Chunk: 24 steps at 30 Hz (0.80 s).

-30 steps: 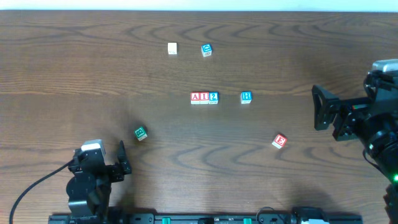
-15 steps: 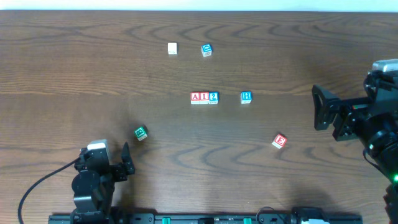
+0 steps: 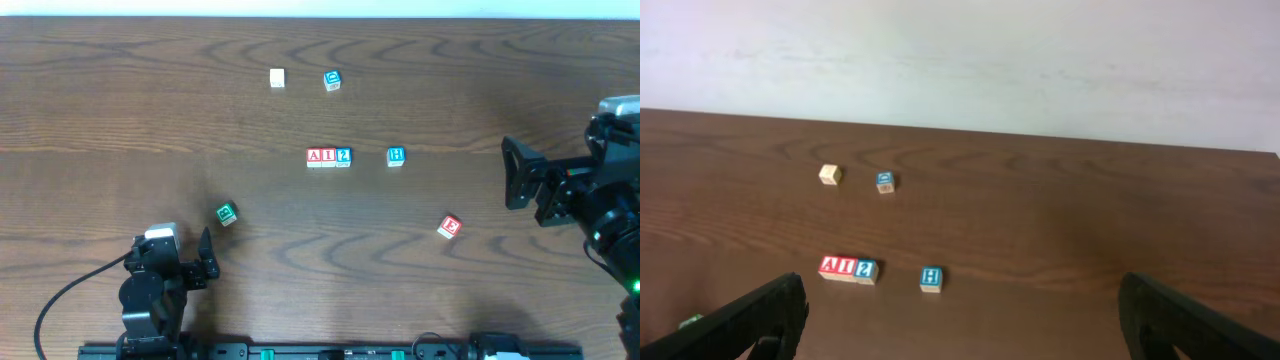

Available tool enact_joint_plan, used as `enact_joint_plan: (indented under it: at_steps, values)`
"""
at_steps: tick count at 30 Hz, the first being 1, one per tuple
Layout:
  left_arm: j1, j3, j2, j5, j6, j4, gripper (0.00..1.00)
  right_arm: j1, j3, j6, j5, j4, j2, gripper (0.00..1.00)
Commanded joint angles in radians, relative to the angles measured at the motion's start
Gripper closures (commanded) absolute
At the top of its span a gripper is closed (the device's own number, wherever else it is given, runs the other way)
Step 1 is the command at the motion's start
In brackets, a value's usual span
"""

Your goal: Spell out Ai2

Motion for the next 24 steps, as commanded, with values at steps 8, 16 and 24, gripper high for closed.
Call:
enact_joint_plan:
  at_steps: [8, 16, 24]
  values:
    - [-0.002, -0.014, -0.006, -0.004, 0.016, 0.006, 0.05, -0.007, 0.007, -0.011, -0.003, -0.001, 0.0, 0.01]
    - [-0.002, -0.014, -0.006, -0.004, 0.016, 0.006, 0.05, -0.007, 0.007, -0.011, -0.003, -0.001, 0.0, 0.01]
    - [-0.002, -0.014, -0.006, -0.004, 0.016, 0.006, 0.05, -0.018, -0.108, -0.061, 0.126, -0.051, -0.063, 0.01]
